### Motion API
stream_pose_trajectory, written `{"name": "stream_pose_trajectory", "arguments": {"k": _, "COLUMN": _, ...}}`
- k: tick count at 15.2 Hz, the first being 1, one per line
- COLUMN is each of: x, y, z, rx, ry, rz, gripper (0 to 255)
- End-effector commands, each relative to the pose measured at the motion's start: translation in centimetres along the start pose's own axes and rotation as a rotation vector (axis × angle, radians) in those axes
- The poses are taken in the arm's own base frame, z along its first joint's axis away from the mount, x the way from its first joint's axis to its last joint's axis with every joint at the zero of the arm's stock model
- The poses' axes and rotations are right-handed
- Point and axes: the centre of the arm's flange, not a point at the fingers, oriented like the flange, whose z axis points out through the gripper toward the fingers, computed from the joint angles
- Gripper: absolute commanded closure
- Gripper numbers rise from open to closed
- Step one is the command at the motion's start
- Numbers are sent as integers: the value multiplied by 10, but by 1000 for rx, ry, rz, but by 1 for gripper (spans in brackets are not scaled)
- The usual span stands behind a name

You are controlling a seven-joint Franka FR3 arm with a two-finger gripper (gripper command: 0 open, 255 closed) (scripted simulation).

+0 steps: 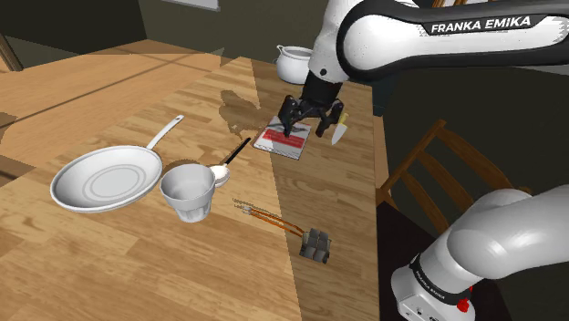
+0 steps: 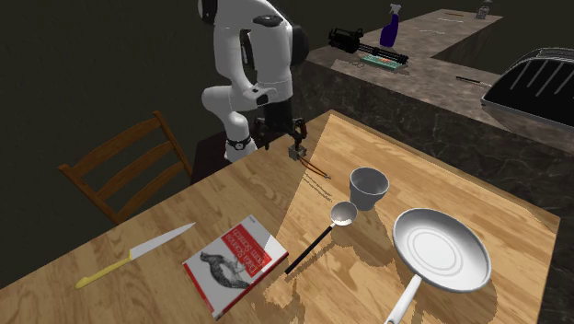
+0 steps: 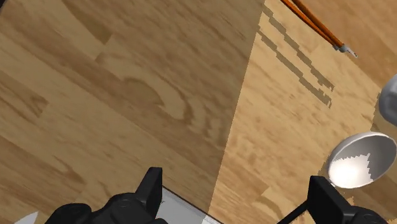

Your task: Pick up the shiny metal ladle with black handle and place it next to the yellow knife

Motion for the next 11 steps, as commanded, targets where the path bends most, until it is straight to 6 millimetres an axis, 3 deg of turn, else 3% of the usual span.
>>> {"name": "stream_pose_trajectory", "arguments": {"k": 1, "x": 7, "y": -20, "z": 17, "rx": -5, "ry": 8, "rz": 68, "gripper": 0}}
{"name": "stream_pose_trajectory", "arguments": {"k": 11, "x": 68, "y": -100, "z": 106, "rx": -44, "ry": 41, "rz": 379, "gripper": 0}}
